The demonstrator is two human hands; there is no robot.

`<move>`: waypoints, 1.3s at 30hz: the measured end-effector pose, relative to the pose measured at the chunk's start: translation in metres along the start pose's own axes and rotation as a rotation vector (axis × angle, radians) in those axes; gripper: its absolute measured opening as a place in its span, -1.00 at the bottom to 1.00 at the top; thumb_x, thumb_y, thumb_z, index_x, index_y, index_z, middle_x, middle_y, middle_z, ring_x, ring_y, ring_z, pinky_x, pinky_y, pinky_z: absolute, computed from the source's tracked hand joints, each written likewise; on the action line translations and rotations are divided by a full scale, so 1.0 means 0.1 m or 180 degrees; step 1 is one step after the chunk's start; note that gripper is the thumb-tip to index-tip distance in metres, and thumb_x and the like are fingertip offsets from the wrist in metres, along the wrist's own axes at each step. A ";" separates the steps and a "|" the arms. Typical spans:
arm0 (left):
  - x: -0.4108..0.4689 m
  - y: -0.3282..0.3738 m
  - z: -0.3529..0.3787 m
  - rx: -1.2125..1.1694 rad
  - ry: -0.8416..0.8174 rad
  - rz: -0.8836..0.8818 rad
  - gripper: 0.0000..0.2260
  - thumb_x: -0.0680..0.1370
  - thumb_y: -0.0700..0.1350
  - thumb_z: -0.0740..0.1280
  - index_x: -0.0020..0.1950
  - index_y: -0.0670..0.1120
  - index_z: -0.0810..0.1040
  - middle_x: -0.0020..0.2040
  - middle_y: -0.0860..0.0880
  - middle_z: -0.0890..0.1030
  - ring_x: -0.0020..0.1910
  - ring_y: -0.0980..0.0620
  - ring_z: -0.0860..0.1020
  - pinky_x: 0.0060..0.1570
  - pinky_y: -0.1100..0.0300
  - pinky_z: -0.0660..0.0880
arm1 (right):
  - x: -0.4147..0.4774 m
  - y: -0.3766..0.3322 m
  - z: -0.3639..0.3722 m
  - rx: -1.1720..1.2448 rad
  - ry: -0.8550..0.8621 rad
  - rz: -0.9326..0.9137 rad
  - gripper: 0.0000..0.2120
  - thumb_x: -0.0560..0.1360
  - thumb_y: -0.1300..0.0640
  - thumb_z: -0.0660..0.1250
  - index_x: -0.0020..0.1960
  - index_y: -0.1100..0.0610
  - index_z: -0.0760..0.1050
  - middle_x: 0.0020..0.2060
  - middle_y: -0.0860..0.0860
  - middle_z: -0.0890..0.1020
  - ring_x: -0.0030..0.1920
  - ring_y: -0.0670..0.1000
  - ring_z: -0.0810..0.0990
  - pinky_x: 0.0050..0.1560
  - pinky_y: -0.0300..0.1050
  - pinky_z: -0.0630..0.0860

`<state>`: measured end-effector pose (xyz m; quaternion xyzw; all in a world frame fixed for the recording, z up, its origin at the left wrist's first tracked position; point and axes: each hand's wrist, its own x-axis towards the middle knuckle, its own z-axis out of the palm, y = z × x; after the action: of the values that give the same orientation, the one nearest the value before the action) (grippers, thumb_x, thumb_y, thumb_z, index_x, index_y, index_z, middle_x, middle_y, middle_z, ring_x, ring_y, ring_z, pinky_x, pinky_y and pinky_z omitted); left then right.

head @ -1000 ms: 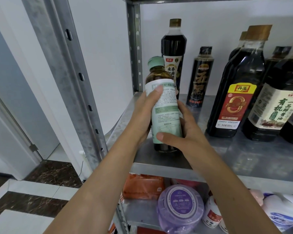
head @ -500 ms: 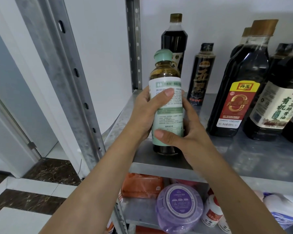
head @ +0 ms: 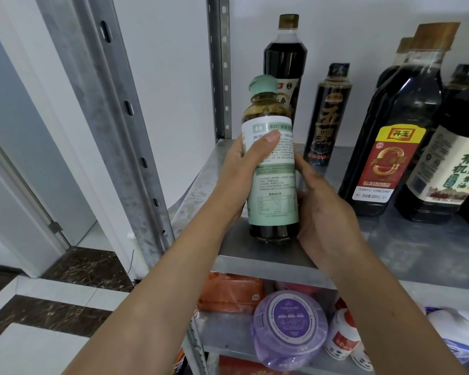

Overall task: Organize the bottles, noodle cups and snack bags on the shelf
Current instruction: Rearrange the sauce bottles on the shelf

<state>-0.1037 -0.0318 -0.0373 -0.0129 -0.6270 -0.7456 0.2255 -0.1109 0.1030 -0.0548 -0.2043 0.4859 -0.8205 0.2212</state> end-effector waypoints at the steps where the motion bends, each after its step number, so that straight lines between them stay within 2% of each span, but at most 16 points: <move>1: 0.00 0.00 0.00 -0.0002 0.0020 -0.0016 -0.37 0.45 0.19 0.37 0.33 -0.26 0.50 0.15 -0.26 0.66 0.06 -0.17 0.67 0.05 -0.05 0.63 | 0.00 0.00 -0.01 0.0012 0.0012 0.0013 -0.67 0.66 -0.05 0.11 0.36 -0.16 0.50 0.21 -0.01 0.67 0.24 0.01 0.63 0.33 0.17 0.49; 3: -0.02 0.01 0.01 -0.0203 0.0043 -0.0116 -0.37 0.59 0.28 0.14 0.31 -0.24 0.54 0.20 -0.31 0.63 0.13 -0.21 0.64 0.20 -0.13 0.57 | 0.01 0.00 -0.02 0.0014 0.0033 0.0014 -0.64 0.61 -0.11 0.15 0.35 -0.15 0.51 0.19 -0.02 0.68 0.22 0.00 0.64 0.30 0.15 0.51; 5: -0.04 0.01 0.00 -0.0492 0.0056 -0.0181 -0.31 0.64 0.31 -0.06 0.26 -0.22 0.57 0.24 -0.36 0.59 0.17 -0.24 0.60 0.30 -0.19 0.50 | 0.00 0.00 -0.03 -0.0030 -0.0019 -0.0020 -0.53 0.51 -0.23 0.14 0.36 -0.17 0.50 0.19 -0.05 0.68 0.23 -0.03 0.63 0.28 0.13 0.51; 7: -0.03 0.01 -0.01 -0.0576 0.0028 -0.0140 -0.29 0.63 0.31 -0.12 0.23 -0.20 0.58 0.23 -0.38 0.58 0.18 -0.25 0.59 0.32 -0.20 0.48 | -0.01 0.00 -0.03 -0.0061 -0.0094 -0.0030 -0.49 0.50 -0.28 0.08 0.36 -0.17 0.49 0.21 -0.05 0.67 0.25 -0.03 0.62 0.28 0.12 0.51; 12: -0.03 0.01 0.00 -0.0622 -0.0037 -0.0100 -0.32 0.65 0.28 -0.17 0.14 -0.14 0.61 0.06 -0.22 0.67 0.08 -0.16 0.64 0.23 -0.12 0.53 | -0.03 -0.01 -0.02 -0.0037 -0.0096 -0.0002 -0.46 0.47 -0.32 0.07 0.36 -0.17 0.48 0.18 -0.04 0.68 0.23 -0.04 0.64 0.22 0.07 0.53; 17: -0.03 0.00 0.00 -0.0684 -0.0094 -0.0155 -0.30 0.64 0.30 -0.14 0.21 -0.18 0.58 0.14 -0.28 0.64 0.09 -0.17 0.64 0.19 -0.09 0.55 | -0.04 -0.01 -0.01 -0.0098 -0.0093 -0.0008 -0.46 0.47 -0.32 0.08 0.36 -0.18 0.48 0.20 -0.03 0.67 0.24 -0.03 0.63 0.21 0.06 0.54; 23: -0.02 -0.01 -0.01 -0.0760 -0.0147 -0.0172 -0.32 0.65 0.29 -0.12 0.20 -0.18 0.59 0.10 -0.25 0.65 0.07 -0.16 0.64 0.17 -0.08 0.56 | -0.03 -0.01 -0.01 -0.0093 -0.0098 -0.0042 -0.44 0.45 -0.34 0.10 0.37 -0.18 0.47 0.20 -0.03 0.67 0.25 -0.03 0.62 0.29 0.12 0.51; 26: -0.03 -0.01 -0.01 -0.0682 -0.0148 -0.0150 -0.33 0.65 0.29 -0.10 0.22 -0.19 0.58 0.09 -0.24 0.65 0.06 -0.15 0.64 0.14 -0.06 0.58 | -0.05 -0.01 0.01 -0.0278 -0.0188 -0.0175 -0.47 0.46 -0.26 0.26 0.39 -0.15 0.45 0.22 -0.06 0.66 0.26 -0.05 0.61 0.32 0.12 0.49; 28: -0.03 0.00 0.00 -0.0567 -0.0158 -0.0068 -0.38 0.61 0.32 0.06 0.22 -0.19 0.57 0.06 -0.21 0.66 0.03 -0.12 0.65 0.08 -0.02 0.60 | -0.06 0.03 0.01 -0.0610 -0.0175 -0.0359 -0.44 0.42 -0.04 0.45 0.40 -0.13 0.42 0.22 -0.06 0.66 0.26 -0.02 0.61 0.32 0.13 0.50; 29: -0.03 0.00 0.00 -0.0493 -0.0139 0.0002 -0.34 0.53 0.36 0.22 0.26 -0.20 0.53 0.07 -0.21 0.65 0.03 -0.12 0.65 0.05 -0.02 0.61 | -0.06 0.05 0.00 -0.0696 -0.0144 -0.0456 -0.40 0.40 0.07 0.49 0.40 -0.13 0.42 0.22 -0.04 0.66 0.25 -0.01 0.62 0.31 0.14 0.51; 30: -0.01 -0.02 -0.01 -0.0391 -0.0091 0.0091 -0.23 0.41 0.38 0.38 0.33 -0.23 0.47 0.11 -0.23 0.63 0.04 -0.13 0.64 0.06 -0.04 0.62 | -0.07 0.06 -0.02 -0.0750 -0.0114 -0.0564 -0.37 0.37 0.11 0.49 0.40 -0.14 0.42 0.21 -0.02 0.67 0.24 0.00 0.62 0.29 0.13 0.53; 31: 0.00 -0.03 -0.02 -0.0247 -0.0034 0.0192 -0.10 0.30 0.37 0.49 0.38 -0.24 0.41 0.15 -0.23 0.61 0.07 -0.13 0.64 0.07 -0.05 0.62 | -0.08 0.07 -0.02 -0.0840 -0.0070 -0.0680 -0.35 0.35 0.12 0.49 0.39 -0.16 0.41 0.21 -0.03 0.66 0.24 -0.02 0.62 0.28 0.12 0.54; 33: 0.02 -0.05 -0.02 -0.0055 0.0033 0.0307 -0.02 0.19 0.31 0.59 0.41 -0.22 0.37 0.18 -0.21 0.62 0.10 -0.11 0.65 0.07 -0.01 0.62 | -0.10 0.08 -0.02 -0.1114 0.0059 -0.0908 -0.30 0.34 0.07 0.51 0.42 -0.21 0.38 0.24 -0.09 0.64 0.26 -0.08 0.60 0.28 0.08 0.54; 35: 0.01 -0.05 -0.03 -0.0032 0.0072 0.0301 -0.12 0.23 0.17 0.63 0.40 -0.21 0.39 0.13 -0.14 0.66 0.07 -0.07 0.68 0.03 0.05 0.63 | -0.10 0.09 -0.03 -0.1279 0.0161 -0.1067 -0.26 0.33 0.04 0.52 0.46 -0.21 0.36 0.25 -0.15 0.62 0.29 -0.10 0.57 0.30 0.08 0.53; 37: 0.01 -0.03 -0.03 -0.0129 0.0195 0.0322 -0.28 0.35 0.01 0.54 0.41 -0.23 0.39 0.06 -0.09 0.68 0.02 -0.02 0.69 -0.03 0.10 0.63 | -0.10 0.10 -0.05 -0.1450 0.0258 -0.1152 -0.27 0.34 0.01 0.53 0.45 -0.23 0.37 0.20 -0.19 0.62 0.25 -0.14 0.58 0.25 0.00 0.56; 39: 0.02 -0.05 -0.06 -0.0280 0.0232 0.0310 -0.30 0.34 0.02 0.47 0.40 -0.25 0.40 0.08 -0.17 0.66 0.01 -0.09 0.67 -0.02 0.03 0.64 | -0.10 0.09 -0.05 -0.1401 0.0283 -0.1177 -0.37 0.36 -0.02 0.48 0.40 -0.22 0.42 0.13 -0.20 0.65 0.20 -0.15 0.61 0.15 -0.14 0.59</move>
<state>-0.1060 -0.0372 -0.0425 -0.0262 -0.5836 -0.7605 0.2833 -0.1044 0.1087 -0.0660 -0.2963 0.6160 -0.7299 -0.0032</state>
